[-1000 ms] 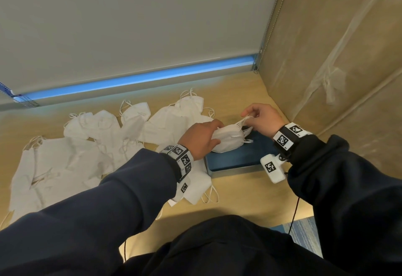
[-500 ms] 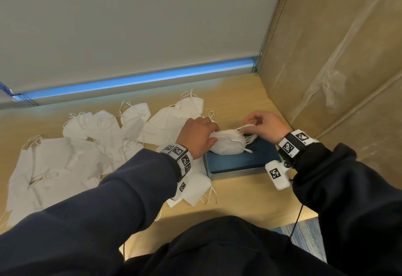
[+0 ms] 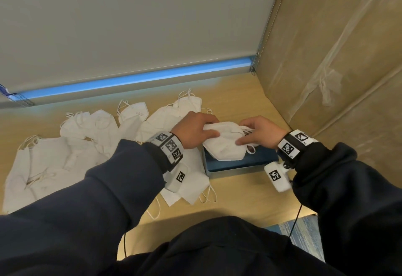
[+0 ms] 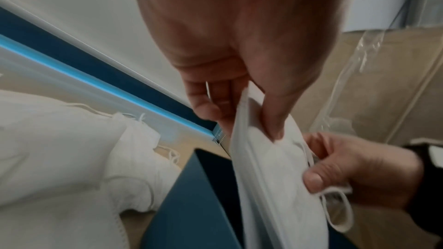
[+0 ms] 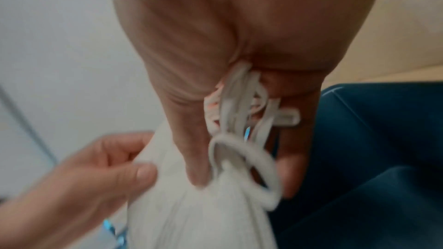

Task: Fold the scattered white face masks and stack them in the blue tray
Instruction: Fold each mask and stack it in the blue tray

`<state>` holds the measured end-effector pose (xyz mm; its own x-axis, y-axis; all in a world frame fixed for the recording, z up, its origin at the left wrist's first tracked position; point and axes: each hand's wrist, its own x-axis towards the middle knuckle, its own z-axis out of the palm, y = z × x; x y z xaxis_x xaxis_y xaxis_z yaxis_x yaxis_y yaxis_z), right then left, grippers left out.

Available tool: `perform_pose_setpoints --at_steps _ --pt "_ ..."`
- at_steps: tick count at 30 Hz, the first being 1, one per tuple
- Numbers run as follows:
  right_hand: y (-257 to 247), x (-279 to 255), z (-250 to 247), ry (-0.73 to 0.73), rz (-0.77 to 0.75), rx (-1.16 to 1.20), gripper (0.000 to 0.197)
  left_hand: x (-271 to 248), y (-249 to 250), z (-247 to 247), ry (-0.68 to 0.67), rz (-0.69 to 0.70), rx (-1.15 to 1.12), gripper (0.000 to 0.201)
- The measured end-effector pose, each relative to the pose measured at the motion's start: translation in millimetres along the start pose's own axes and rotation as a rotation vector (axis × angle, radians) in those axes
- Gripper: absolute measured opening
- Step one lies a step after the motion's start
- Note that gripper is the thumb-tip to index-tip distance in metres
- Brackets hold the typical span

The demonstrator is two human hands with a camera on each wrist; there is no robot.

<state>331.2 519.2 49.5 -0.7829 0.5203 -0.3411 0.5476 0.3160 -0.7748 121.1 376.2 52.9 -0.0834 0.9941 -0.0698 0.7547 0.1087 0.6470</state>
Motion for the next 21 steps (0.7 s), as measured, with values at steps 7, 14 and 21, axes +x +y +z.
perform_pose_setpoints --at_steps 7,14,21 --pt "2 0 -8 0.068 0.158 0.532 0.019 -9 -11 -3 -0.015 -0.040 -0.042 0.027" --pt "-2 8 -16 0.130 0.174 0.549 0.018 -7 -5 15 0.038 -0.075 0.071 0.035" --pt "12 17 -10 0.250 0.144 -0.111 0.009 -15 -9 40 0.016 0.005 0.243 0.034"
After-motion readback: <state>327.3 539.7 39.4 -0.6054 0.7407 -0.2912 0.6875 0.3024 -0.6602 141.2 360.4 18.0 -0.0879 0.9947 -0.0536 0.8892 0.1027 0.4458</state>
